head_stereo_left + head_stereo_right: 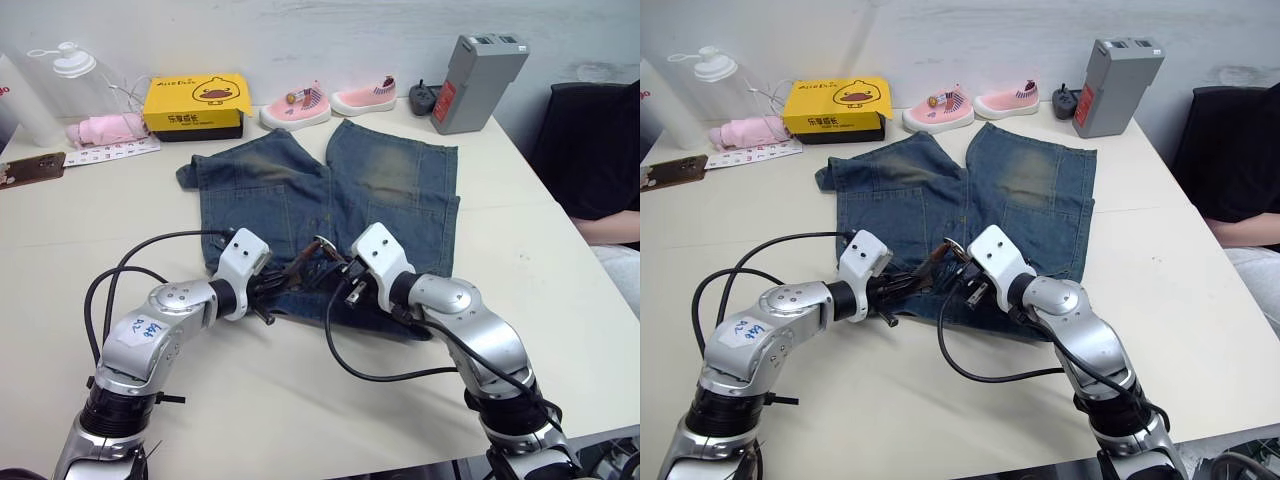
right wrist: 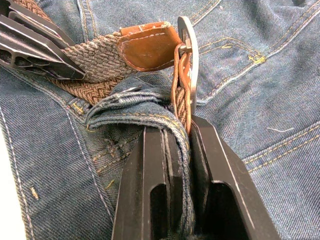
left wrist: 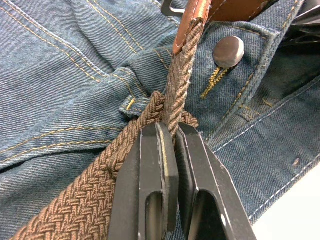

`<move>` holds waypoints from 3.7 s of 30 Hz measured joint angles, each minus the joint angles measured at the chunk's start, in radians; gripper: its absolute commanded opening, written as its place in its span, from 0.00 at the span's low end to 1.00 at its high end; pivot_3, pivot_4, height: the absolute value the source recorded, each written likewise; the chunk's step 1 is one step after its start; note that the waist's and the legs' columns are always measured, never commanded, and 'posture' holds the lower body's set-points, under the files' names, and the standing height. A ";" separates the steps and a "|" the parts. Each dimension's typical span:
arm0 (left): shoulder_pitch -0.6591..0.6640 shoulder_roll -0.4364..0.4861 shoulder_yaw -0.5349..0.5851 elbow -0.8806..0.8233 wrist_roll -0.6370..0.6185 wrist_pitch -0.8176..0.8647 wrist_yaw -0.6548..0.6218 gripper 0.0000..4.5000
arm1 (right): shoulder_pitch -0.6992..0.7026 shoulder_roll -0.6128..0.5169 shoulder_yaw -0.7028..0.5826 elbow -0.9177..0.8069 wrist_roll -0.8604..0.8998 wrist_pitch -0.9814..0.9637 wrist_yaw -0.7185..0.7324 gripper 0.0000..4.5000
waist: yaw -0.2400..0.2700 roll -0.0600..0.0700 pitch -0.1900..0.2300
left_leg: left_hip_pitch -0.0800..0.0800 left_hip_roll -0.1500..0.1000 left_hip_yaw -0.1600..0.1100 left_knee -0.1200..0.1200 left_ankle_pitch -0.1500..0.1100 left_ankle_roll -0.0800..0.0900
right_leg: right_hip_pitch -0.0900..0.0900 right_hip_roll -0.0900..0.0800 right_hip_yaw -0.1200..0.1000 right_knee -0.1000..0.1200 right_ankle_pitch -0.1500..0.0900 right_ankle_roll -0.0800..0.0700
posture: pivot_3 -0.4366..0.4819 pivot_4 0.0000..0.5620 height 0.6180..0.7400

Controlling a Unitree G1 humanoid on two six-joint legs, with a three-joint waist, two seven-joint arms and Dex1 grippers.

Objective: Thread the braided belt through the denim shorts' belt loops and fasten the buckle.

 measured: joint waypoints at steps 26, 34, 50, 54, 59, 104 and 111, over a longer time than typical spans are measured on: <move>-0.080 -0.022 -0.057 0.032 0.020 0.041 0.017 0.00 | -0.030 -0.135 0.120 -0.047 0.011 -0.001 0.022 0.01 | 0.010 0.000 0.000 | 0.002 -0.001 -0.001 0.001 0.000 0.001 | 0.002 -0.002 0.000 -0.002 0.000 0.000 | 0.48 0.27 0.65; -0.127 -0.051 -0.097 0.059 0.051 0.025 -0.004 0.00 | -0.068 -0.153 0.163 -0.003 -0.005 -0.006 0.046 0.01 | 0.026 0.000 -0.001 | 0.003 -0.001 0.000 0.001 0.000 0.001 | 0.002 -0.002 0.001 -0.002 0.000 0.000 | 0.48 0.27 0.65; -0.151 -0.105 -0.105 0.102 0.070 0.008 -0.032 0.00 | -0.085 -0.287 0.279 0.010 -0.124 -0.148 0.132 0.01 | 0.032 0.000 -0.001 | 0.003 -0.002 0.000 0.001 0.000 0.001 | 0.005 -0.002 -0.002 -0.005 0.000 0.000 | 0.48 0.27 0.65; -0.150 -0.109 -0.113 0.102 0.084 -0.002 -0.033 0.00 | -0.086 -0.252 0.275 0.036 -0.147 -0.155 0.132 0.11 | 0.030 0.000 -0.001 | 0.003 -0.002 0.000 0.001 0.000 0.001 | 0.005 -0.002 -0.002 -0.005 0.000 0.000 | 0.48 0.27 0.65; -0.140 -0.112 -0.116 0.101 0.088 -0.018 -0.038 0.00 | -0.077 -0.219 0.271 0.046 -0.155 -0.155 0.131 0.59 | 0.029 0.000 -0.001 | 0.003 -0.002 0.000 0.001 0.000 0.001 | 0.005 -0.002 -0.002 -0.005 0.000 0.000 | 0.48 0.27 0.65; -0.111 -0.139 -0.147 0.086 0.095 -0.058 -0.050 0.00 | -0.261 -0.350 0.153 0.419 -0.289 -0.845 0.397 0.03 | 0.027 0.000 -0.001 | -0.002 -0.004 0.001 0.002 -0.003 0.005 | 0.006 -0.002 -0.003 -0.011 0.004 0.007 | 0.48 0.27 0.65; -0.111 -0.139 -0.148 0.089 0.098 -0.059 -0.053 0.24 | -0.248 -0.350 0.146 0.396 -0.291 -0.823 0.401 0.00 | 0.027 0.000 -0.001 | -0.002 -0.004 0.001 0.002 -0.003 0.005 | 0.006 -0.002 -0.003 -0.011 0.004 0.007 | 0.48 0.27 0.65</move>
